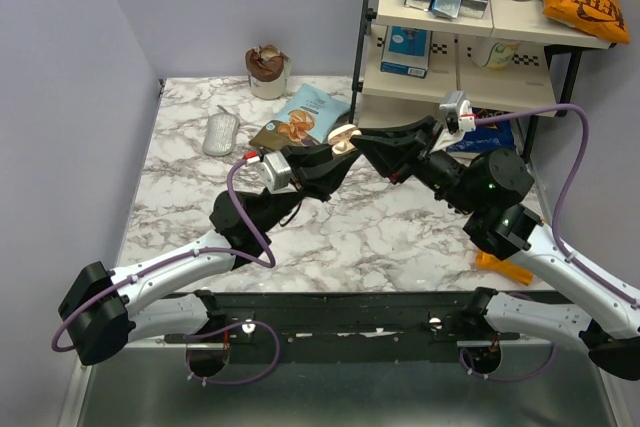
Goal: Insert the wireless bluetooth earbuds into the charging case
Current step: Place the earbud at the center of the board.
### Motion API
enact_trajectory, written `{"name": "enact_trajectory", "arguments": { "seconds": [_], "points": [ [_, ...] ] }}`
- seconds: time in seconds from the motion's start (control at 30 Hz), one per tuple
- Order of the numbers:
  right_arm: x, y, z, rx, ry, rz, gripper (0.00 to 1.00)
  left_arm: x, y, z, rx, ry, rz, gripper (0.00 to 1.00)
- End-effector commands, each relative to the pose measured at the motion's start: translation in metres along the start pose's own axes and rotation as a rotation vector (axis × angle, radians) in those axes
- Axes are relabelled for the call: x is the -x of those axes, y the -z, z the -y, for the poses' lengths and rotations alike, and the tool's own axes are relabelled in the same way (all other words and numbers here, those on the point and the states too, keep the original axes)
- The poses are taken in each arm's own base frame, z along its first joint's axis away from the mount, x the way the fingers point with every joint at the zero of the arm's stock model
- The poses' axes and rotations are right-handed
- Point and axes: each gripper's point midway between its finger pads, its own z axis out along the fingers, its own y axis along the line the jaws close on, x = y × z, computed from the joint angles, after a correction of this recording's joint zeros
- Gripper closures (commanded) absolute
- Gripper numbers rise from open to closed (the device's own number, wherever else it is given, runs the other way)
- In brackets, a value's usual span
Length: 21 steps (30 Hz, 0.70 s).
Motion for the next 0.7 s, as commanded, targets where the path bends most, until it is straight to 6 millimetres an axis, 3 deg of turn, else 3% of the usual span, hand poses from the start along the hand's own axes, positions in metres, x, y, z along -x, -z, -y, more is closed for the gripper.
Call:
{"name": "enact_trajectory", "arguments": {
  "seconds": [0.0, 0.37, 0.67],
  "points": [
    [0.013, -0.004, 0.000, -0.009, 0.025, 0.043, 0.99, 0.017, -0.002, 0.007, -0.035, 0.007, 0.049, 1.00],
    [0.001, -0.005, 0.009, -0.040, 0.050, 0.019, 0.99, 0.019, 0.000, 0.007, -0.031, 0.011, 0.055, 1.00],
    [-0.010, 0.001, 0.001, 0.016, 0.097, -0.017, 0.99, 0.022, -0.002, 0.005, -0.021, 0.000, 0.058, 1.00]
  ]
}}
